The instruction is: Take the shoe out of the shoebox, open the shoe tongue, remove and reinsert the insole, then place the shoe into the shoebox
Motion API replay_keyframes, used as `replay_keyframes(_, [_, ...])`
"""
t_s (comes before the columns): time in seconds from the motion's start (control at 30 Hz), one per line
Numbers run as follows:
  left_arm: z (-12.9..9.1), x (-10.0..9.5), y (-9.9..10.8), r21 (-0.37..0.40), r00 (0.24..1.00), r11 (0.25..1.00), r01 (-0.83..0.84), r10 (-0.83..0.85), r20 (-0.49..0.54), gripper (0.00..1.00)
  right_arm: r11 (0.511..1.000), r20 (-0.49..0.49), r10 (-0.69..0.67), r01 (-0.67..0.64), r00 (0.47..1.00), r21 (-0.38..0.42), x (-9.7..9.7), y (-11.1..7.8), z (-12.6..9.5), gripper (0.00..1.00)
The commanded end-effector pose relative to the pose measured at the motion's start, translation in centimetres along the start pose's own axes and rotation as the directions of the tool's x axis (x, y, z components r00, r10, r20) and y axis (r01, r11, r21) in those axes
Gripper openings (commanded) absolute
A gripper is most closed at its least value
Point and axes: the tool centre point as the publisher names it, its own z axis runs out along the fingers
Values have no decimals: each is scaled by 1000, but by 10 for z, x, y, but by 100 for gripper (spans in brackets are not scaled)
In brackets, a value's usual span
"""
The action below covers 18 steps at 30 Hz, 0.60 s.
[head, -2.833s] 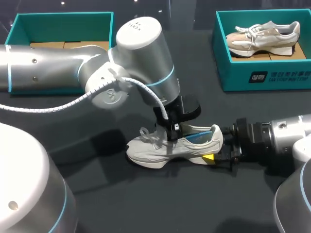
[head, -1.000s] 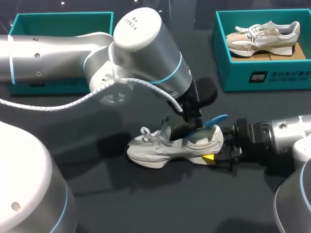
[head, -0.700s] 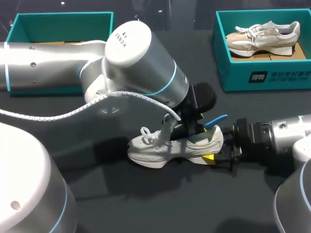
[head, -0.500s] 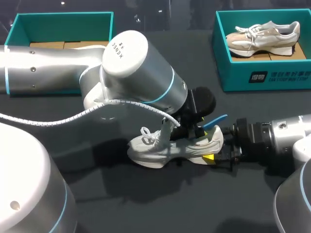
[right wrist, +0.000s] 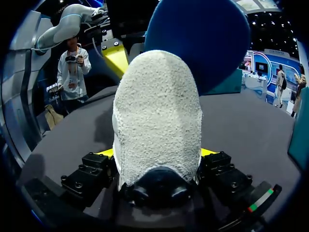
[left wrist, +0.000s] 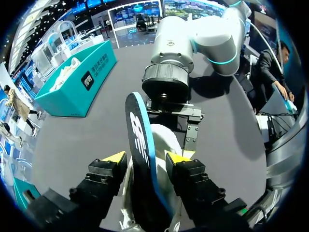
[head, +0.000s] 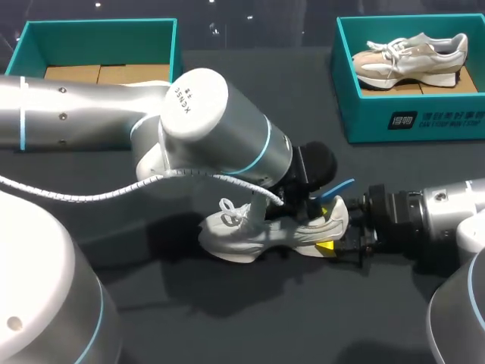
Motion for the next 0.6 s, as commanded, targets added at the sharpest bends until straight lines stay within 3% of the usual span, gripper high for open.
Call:
replay_keyframes(0.03, [11,-3,-2,0,1000,1000,5,-5,1,50,1000,1,1,-1,1000,6,2,1,0,0])
replay_keyframes(0.17, [15,-7,-1,0,1000,1000,17,-17,-6,44,1000,1,1,-1,1000,6,2,1,0,0])
replay_keyframes(0.2, [15,-8,-1,0,1000,1000,21,-21,-6,38,1000,1,1,-1,1000,6,2,1,0,0])
replay_keyframes(0.23, [15,-9,-1,2,1000,1000,26,-26,-9,24,1000,1,1,-1,1000,6,2,1,0,0])
replay_keyframes(0.27, [14,-10,-1,8,999,999,31,-31,-19,0,1000,1,1,-1,1000,6,2,1,0,0])
replay_keyframes(0.6, [-8,-15,-21,29,995,998,54,-51,-88,0,1000,1,1,-1,1000,6,2,1,0,0])
